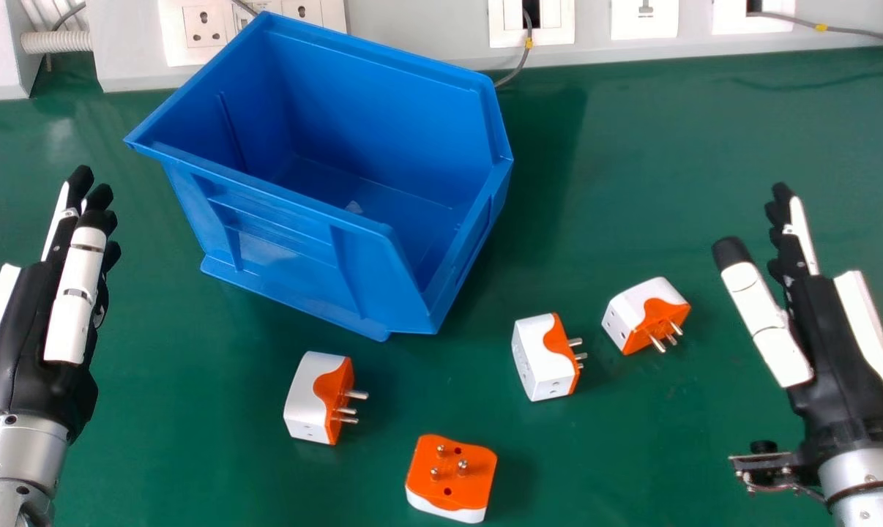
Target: Pick all objects and put in blue box
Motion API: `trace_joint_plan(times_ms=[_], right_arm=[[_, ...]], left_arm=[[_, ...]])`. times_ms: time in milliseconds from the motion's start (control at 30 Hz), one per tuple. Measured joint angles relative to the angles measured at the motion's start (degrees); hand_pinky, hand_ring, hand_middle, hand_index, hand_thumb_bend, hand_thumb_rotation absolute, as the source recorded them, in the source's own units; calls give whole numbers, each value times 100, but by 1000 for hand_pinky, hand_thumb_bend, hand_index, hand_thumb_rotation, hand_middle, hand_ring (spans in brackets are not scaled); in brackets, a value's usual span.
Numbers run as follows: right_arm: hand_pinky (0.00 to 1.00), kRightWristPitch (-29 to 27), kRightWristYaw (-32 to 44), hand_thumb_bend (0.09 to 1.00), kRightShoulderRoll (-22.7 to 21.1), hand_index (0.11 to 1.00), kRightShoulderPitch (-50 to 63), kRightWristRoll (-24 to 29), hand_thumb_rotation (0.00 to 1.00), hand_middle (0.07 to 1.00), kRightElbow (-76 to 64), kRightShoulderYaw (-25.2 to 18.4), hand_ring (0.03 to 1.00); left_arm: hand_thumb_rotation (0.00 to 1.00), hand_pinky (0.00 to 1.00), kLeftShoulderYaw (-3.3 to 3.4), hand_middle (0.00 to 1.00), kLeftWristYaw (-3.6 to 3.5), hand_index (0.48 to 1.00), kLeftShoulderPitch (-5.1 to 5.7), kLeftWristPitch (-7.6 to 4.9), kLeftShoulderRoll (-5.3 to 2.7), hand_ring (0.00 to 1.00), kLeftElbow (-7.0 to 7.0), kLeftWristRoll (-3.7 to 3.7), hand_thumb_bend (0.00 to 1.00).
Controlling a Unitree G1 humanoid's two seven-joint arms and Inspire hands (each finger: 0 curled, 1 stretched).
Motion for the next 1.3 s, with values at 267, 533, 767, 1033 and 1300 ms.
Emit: trace_joint_plan(times_ms=[267,533,767,1033,1300], right_arm=[[940,-15,50,448,-154,1000,72,-374,888,1000,-157,115,1000],[920,-10,129,563,-386,1000,98,-752,653,1000,-368,218,1000],[903,192,308,622,-507,1000,128,-892,485,1000,-671,220,999],[894,879,763,653,-726,994,137,-1236,376,1000,-1240,225,993],[905,1399,1566,663,-1326,986,-218,-1478,207,1000,-1295,286,994]], left_arm=[[1000,1000,3,1000,-34,1000,38,21,29,1000,-34,6,217],[1000,1000,-1,1000,-31,1000,101,67,29,1000,-106,51,204],[1000,1000,-2,1000,-18,1000,103,89,29,1000,-106,79,200],[1000,1000,-2,1000,1,1000,103,88,29,1000,-105,110,208],[1000,1000,-3,1000,21,1000,106,103,28,1000,-116,119,218]])
